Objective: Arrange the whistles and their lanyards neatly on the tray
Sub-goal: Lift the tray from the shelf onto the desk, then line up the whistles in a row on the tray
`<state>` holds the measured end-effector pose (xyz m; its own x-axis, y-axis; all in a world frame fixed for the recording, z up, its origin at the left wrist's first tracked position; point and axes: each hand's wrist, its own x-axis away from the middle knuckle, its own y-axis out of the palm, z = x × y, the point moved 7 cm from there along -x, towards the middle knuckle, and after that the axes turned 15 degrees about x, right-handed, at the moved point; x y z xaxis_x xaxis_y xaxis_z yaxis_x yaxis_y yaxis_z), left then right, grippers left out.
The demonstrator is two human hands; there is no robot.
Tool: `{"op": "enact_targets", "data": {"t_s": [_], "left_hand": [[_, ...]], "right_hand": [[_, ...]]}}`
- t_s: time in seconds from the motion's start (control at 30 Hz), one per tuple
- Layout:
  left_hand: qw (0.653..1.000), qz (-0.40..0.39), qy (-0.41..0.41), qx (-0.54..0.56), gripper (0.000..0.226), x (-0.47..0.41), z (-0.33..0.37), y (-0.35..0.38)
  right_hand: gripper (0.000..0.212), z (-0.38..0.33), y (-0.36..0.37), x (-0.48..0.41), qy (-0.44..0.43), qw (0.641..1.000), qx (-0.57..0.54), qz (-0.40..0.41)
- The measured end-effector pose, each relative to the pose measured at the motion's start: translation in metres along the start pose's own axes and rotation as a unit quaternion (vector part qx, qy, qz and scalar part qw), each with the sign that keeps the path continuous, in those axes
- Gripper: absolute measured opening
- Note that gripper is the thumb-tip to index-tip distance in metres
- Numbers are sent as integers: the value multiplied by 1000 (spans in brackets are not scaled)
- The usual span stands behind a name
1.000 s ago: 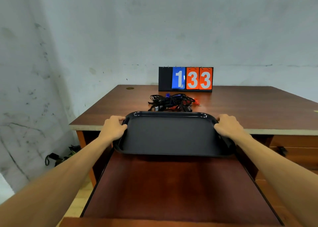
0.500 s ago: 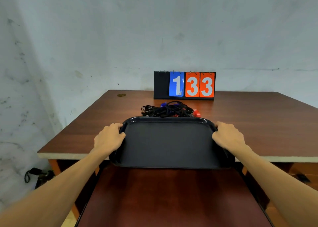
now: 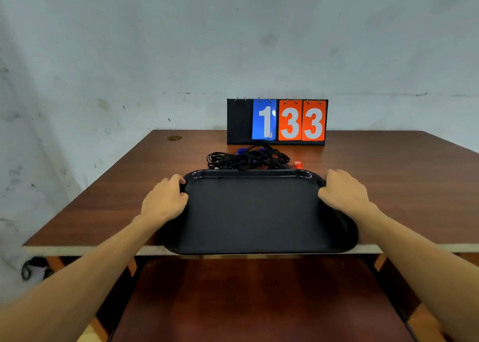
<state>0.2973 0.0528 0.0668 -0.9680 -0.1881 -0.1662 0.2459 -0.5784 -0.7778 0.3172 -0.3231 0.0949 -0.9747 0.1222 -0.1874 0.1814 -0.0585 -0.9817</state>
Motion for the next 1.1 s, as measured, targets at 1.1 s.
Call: {"op": "enact_targets", "data": {"t_s": [1.1], "left_hand": [[960, -87, 259, 64, 32, -93, 140, 122]], "right_hand": [[26, -48, 45, -115, -174, 970, -168, -14]]}}
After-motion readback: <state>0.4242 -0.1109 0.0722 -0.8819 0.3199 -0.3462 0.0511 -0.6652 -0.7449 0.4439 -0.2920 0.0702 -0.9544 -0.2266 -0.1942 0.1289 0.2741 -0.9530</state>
